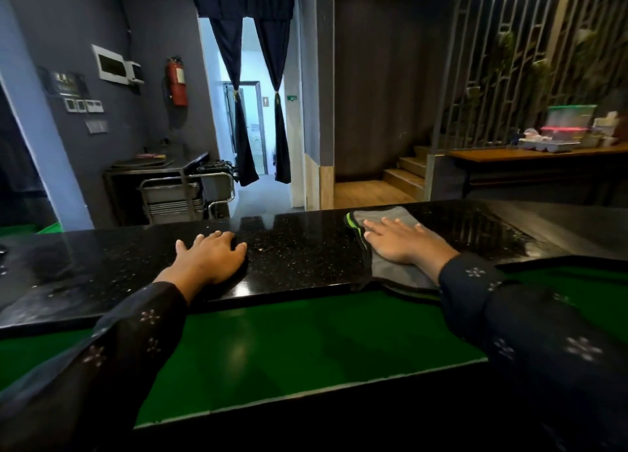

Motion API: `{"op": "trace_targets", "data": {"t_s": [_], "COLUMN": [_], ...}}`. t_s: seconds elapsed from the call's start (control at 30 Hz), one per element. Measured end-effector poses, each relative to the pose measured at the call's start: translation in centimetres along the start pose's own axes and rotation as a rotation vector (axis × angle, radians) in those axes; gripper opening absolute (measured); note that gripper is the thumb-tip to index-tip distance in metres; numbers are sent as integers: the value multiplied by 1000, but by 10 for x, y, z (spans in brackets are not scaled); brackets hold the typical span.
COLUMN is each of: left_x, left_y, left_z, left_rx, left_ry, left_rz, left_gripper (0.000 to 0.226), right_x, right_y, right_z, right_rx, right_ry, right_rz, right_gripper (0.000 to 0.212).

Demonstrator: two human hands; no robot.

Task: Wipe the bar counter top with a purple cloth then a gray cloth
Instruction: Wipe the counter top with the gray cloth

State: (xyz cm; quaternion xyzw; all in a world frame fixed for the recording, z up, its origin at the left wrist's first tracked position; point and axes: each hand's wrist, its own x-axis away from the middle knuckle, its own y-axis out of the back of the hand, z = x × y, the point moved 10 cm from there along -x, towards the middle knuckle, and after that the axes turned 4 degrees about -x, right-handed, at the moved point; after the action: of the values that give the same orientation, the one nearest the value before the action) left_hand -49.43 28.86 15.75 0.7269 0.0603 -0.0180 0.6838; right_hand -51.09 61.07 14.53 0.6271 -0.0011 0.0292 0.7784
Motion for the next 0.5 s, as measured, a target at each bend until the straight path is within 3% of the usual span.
{"op": "trace_targets", "data": {"t_s": [0.17,0.37,0.5], "left_x": [14,22,20], "left_y": [20,5,0], "left_z": [-34,-158,-221], "left_rx": [-5,130,233], "left_ry": [-18,-255,-282], "left_rz": [-42,-69,-75], "left_gripper": [38,41,49], "right_x": [16,41,7], "right_y": [-7,-9,5], "right_z": [8,-7,-25], "right_rx": [-20,-11,-25], "right_ry": [38,195,125], "right_rz": [57,36,39], "right_gripper": [58,52,55]}}
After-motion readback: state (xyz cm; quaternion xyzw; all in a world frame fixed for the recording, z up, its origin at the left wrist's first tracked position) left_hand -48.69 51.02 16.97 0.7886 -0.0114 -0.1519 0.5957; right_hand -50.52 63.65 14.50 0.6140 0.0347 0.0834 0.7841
